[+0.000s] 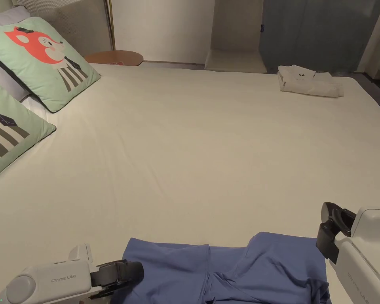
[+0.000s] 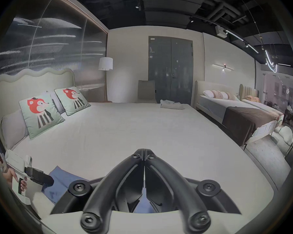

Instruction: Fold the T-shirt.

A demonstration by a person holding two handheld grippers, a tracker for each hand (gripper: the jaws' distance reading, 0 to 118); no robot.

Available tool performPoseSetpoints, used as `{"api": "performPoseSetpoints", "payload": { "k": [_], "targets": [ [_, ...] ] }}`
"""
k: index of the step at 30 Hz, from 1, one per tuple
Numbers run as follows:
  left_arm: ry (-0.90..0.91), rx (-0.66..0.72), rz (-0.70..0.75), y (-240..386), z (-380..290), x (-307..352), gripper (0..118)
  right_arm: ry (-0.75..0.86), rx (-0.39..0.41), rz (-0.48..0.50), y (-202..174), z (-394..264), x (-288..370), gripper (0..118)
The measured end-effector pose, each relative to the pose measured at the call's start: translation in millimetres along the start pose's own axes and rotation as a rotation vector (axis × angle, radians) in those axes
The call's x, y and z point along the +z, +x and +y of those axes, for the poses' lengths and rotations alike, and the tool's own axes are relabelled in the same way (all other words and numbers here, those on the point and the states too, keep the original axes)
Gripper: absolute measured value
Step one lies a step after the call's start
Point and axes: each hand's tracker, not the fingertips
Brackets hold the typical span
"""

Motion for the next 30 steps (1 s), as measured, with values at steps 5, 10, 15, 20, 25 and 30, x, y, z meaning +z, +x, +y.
{"api": "performPoseSetpoints", "payload": {
  "k": [5, 10, 15, 20, 25, 30],
  "targets": [
    [0.033, -0.049, 0.046, 29.6, -13.7, 7.7, 14, 0.006, -0.001, -0.004, 3.1, 0.3, -0.6, 1],
    [0.074, -0.121, 0.114, 36.6, -6.0, 37.6, 12, 0.019, -0.006, 0.005, 2.4, 4.4, 3.9, 1],
    [0.116, -0.166, 0.26, 43.2, 2.4, 77.4, 12, 0.036, -0.01, 0.02, 2.5, 3.8, 7.8, 1],
    [0.111, -0.271, 0.398, 49.1, 5.8, 90.3, 12, 0.045, -0.016, 0.036, -2.0, 6.8, 11.5, 1],
    [0.112, -0.362, 0.477, 108.5, -3.9, 70.1, 12, 0.045, -0.024, 0.041, 1.2, 7.0, 15.9, 1],
    [0.086, -0.498, 0.442, 172.0, -12.5, 41.7, 12, 0.049, -0.031, 0.038, 7.2, 7.3, 18.2, 1]
  ]
}}
